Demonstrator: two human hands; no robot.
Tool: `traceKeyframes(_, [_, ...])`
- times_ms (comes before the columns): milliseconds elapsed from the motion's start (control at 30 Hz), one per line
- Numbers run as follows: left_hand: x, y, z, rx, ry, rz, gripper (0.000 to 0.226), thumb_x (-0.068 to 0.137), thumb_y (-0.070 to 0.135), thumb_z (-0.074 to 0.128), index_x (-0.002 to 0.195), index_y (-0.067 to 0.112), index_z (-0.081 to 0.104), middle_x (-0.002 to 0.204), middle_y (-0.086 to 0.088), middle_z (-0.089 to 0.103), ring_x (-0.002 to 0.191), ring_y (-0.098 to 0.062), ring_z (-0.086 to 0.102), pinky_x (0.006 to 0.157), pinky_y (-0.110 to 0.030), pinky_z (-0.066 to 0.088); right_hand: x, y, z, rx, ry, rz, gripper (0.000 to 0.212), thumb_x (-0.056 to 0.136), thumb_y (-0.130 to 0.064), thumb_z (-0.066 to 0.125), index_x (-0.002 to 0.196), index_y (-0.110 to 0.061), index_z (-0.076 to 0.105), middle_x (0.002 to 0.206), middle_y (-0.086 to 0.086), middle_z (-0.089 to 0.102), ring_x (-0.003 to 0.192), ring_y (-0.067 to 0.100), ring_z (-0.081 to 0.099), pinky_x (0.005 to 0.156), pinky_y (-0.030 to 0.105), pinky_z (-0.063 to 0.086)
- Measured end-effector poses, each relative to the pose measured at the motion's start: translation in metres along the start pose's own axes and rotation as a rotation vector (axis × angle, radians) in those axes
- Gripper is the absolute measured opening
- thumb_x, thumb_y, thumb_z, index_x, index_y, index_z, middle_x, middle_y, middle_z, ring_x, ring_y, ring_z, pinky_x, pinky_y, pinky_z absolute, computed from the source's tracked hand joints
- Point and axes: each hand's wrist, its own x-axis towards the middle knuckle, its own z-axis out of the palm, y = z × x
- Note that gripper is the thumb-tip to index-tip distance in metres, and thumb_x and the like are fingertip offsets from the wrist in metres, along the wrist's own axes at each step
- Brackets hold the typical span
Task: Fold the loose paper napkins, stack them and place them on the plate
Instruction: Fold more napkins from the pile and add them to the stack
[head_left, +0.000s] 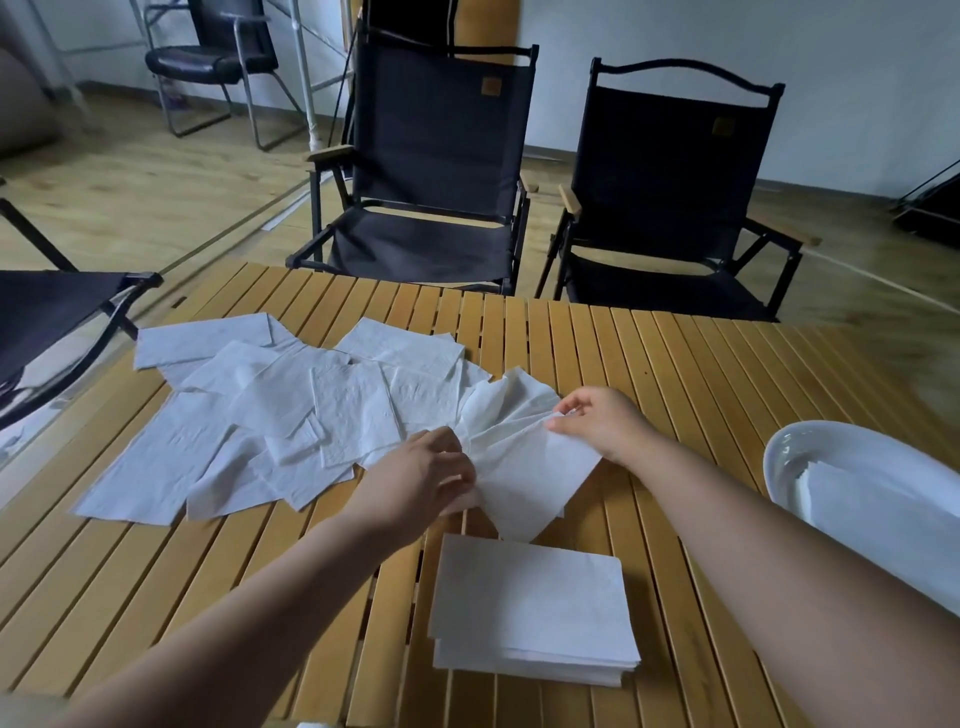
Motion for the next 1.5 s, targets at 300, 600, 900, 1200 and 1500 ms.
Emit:
traceKeyframes(300, [-0.008, 0.009, -0.006, -0.15, 0.01, -0.28, 0.011, 0.099, 0.025, 0.057, 0.104, 0.029, 0.066, 0.079, 0.014, 0.07, 0.068, -0.001, 0.065, 0.064, -0.019, 0.055, -0.022, 0.011, -0.014, 0.239, -0.042, 0.048, 0.018, 0.093, -0.018, 0.063, 0.098, -0.027, 0.077, 0.116, -0.002, 0.069, 0.101, 0.017, 0.064, 0.08, 0.031, 0.052])
traceKeyframes(600, [0.006, 0.014, -0.013, -0.773, 0.114, -0.692, 0.015, 0.096, 0.024, 0.061, 0.092, 0.013, 0.069, 0.087, -0.002, 0.06, 0.074, -0.017, 0.053, 0.064, -0.028, 0.041, -0.027, 0.016, -0.017, 0.397, -0.196, 0.113, 0.032, 0.09, 0.003, 0.061, 0.104, -0.021, 0.075, 0.115, 0.004, 0.07, 0.098, 0.02, 0.063, 0.072, 0.028, 0.047])
traceKeyframes(900, [0.011, 0.001, -0.018, -1.167, 0.111, -0.89, 0.008, 0.097, 0.008, 0.056, 0.096, 0.003, 0.063, 0.06, -0.001, 0.04, 0.049, -0.012, 0.032, 0.046, -0.023, 0.022, -0.018, 0.016, -0.012, 0.577, -0.312, 0.183, 0.032, 0.092, 0.007, 0.048, 0.108, -0.011, 0.07, 0.097, 0.006, 0.075, 0.068, 0.016, 0.062, 0.06, 0.028, 0.038])
traceKeyframes(1200, [0.008, -0.004, -0.014, -1.075, 0.133, -0.875, 0.022, 0.091, 0.023, 0.071, 0.106, 0.007, 0.066, 0.069, -0.004, 0.05, 0.049, -0.013, 0.036, 0.044, -0.023, 0.027, -0.019, 0.014, 0.009, 0.49, -0.182, 0.159, 0.016, 0.099, -0.018, 0.059, 0.112, -0.014, 0.068, 0.086, 0.002, 0.07, 0.064, 0.012, 0.054, 0.054, 0.025, 0.034])
traceKeyframes(1500, [0.012, 0.007, -0.021, -0.768, 0.205, -0.702, 0.03, 0.09, 0.027, 0.071, 0.119, 0.031, 0.064, 0.095, 0.009, 0.071, 0.072, -0.006, 0.059, 0.062, -0.023, 0.046, -0.039, 0.012, 0.003, 0.369, -0.105, -0.068, 0.077, 0.087, -0.017, 0.076, 0.135, -0.05, 0.027, 0.108, -0.004, 0.074, 0.085, 0.007, 0.068, 0.068, 0.022, 0.046])
